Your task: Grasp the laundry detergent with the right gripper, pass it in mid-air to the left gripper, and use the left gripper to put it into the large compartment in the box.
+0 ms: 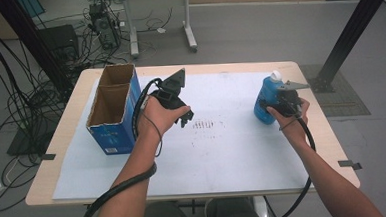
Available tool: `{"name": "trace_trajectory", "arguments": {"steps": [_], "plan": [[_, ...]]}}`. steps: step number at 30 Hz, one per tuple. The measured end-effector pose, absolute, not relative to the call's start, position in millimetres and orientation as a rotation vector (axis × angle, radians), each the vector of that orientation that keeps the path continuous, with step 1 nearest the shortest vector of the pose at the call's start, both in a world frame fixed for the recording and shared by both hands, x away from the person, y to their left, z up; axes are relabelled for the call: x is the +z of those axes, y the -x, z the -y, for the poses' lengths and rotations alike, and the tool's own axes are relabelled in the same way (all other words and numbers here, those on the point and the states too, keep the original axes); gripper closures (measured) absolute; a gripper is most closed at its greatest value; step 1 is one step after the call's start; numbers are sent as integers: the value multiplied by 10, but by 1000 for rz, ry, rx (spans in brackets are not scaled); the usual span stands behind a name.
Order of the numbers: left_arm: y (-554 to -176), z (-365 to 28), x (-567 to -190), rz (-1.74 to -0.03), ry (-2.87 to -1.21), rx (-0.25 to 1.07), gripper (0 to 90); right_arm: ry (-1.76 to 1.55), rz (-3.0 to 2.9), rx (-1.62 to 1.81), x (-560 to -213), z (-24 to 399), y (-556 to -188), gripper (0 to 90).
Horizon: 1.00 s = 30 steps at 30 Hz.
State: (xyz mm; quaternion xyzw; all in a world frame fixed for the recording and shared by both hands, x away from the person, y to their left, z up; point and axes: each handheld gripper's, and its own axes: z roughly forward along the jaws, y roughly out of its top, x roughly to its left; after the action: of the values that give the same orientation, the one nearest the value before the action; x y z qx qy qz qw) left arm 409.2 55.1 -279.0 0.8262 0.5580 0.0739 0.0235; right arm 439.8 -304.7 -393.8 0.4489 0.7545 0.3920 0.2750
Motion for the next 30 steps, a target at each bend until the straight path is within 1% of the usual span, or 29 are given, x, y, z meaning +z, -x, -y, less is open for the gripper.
{"name": "trace_trajectory", "arguments": {"steps": [30], "plan": [[-4063, -557, -2740, -1726, -2559, 250, 53, -1210, -2039, 1082, -3939, 3077, -4409, 417]]}}
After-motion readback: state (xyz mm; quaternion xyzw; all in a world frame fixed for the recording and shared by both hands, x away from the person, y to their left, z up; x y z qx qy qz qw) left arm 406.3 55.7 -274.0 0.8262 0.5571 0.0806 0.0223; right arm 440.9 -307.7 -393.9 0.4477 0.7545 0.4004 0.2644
